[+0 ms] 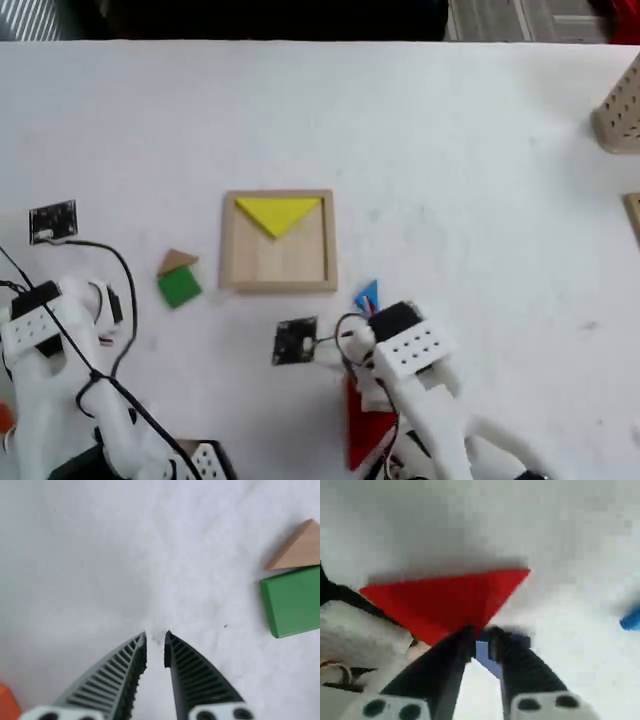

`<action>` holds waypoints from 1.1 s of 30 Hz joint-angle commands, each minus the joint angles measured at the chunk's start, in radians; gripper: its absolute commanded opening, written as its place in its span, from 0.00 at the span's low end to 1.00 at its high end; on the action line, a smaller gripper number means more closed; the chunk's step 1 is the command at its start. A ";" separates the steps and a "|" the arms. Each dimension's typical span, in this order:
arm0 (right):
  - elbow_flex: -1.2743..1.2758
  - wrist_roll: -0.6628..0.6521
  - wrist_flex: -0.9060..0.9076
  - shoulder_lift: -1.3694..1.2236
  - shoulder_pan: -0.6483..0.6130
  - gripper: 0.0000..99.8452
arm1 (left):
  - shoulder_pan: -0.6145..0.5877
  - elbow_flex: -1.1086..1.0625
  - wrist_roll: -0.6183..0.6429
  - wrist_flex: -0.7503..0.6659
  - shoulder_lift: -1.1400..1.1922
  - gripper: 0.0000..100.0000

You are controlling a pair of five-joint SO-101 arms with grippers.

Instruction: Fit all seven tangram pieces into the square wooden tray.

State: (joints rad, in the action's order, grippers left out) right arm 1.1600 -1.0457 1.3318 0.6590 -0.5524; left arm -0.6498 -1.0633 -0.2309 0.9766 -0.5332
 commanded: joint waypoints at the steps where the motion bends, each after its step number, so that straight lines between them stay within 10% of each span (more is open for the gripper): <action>1: 0.023 -0.020 -0.068 -0.053 -0.111 0.03 | 0.008 0.046 -0.012 -0.014 0.001 0.09; 18: -0.035 0.311 -0.159 0.165 -0.076 0.03 | 0.008 0.046 -0.012 -0.015 0.001 0.09; 33: 0.040 0.379 -0.173 0.087 -0.475 0.05 | 0.008 0.046 -0.012 -0.028 0.002 0.09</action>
State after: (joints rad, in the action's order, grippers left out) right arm 1.1891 -0.6743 1.2183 0.8646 -0.9912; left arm -0.6498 -1.0633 -0.2309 0.9766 -0.5332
